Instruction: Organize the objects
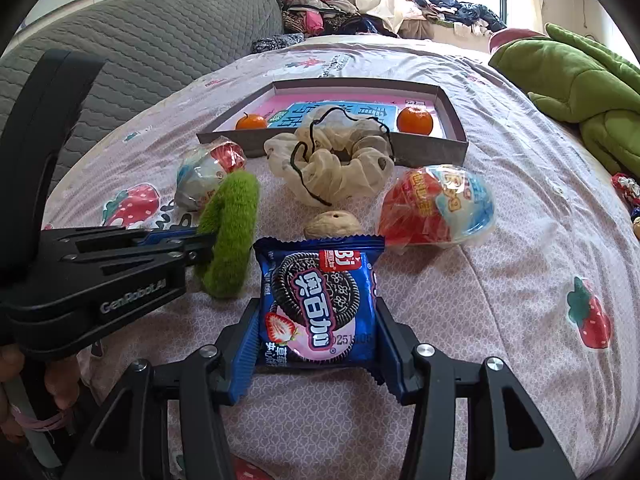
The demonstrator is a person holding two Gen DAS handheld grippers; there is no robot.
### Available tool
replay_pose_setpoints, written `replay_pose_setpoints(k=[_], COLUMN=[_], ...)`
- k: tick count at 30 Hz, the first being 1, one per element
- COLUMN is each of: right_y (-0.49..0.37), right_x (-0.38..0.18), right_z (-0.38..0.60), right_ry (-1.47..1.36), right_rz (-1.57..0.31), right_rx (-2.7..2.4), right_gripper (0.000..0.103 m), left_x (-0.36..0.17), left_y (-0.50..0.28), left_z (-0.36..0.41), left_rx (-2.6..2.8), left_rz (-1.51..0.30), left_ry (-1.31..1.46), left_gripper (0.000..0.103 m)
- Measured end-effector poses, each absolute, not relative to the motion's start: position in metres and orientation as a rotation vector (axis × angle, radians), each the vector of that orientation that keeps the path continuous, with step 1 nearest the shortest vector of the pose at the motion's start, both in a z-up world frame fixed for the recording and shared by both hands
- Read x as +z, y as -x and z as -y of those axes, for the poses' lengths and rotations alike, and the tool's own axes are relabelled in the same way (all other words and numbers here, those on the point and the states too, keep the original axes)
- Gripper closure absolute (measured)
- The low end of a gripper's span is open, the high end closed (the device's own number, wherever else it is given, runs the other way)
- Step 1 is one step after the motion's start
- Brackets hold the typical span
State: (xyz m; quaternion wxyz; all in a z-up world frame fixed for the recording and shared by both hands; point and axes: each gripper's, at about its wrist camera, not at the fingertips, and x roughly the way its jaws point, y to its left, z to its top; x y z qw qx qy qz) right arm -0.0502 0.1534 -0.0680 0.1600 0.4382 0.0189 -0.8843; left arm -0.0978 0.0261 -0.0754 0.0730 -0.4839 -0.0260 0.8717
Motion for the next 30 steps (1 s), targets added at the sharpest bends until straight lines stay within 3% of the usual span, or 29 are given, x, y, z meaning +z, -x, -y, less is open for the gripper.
replay_pose_setpoints(k=[30], right_y=[0.041], right_x=[-0.045], right_z=[-0.160], right_ry=[-1.109], right_rz=[-0.022], right_rx=[-2.567], right_gripper=[0.051], left_x=[-0.025], left_y=[0.064], left_z=[-0.011], left_rx=[2.737], left_rz=[0.043], left_ry=[1.197], left_gripper=[0.091])
